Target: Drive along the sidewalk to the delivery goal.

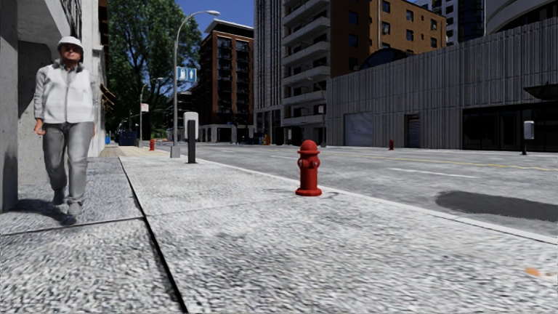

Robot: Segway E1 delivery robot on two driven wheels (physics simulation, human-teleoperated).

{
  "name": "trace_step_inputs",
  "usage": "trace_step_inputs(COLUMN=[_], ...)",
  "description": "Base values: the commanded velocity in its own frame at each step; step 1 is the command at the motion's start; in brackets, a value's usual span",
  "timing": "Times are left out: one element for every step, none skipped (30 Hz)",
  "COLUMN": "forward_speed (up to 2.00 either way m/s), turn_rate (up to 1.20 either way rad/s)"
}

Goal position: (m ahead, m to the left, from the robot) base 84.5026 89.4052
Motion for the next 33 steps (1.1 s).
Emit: trace_step_inputs(forward_speed=[2.00,2.00,2.00,2.00,2.00,2.00,2.00,2.00,2.00,2.00,2.00,2.00,2.00,2.00,2.00,2.00,2.00,2.00,2.00,2.00,2.00,2.00,2.00,2.00,2.00,2.00,2.00,2.00,2.00,2.00,2.00,2.00,2.00], turn_rate=[0.38,0.38,0.38,0.38,0.38,0.38,0.38,0.38,0.38,0.38,0.38,0.38,0.38,0.38,0.38,0.38,0.38,0.38,0.38,0.38,0.39,0.39,0.39,0.39,0.40,0.42,0.42,0.43,0.43,0.43,0.43,0.43,0.43])
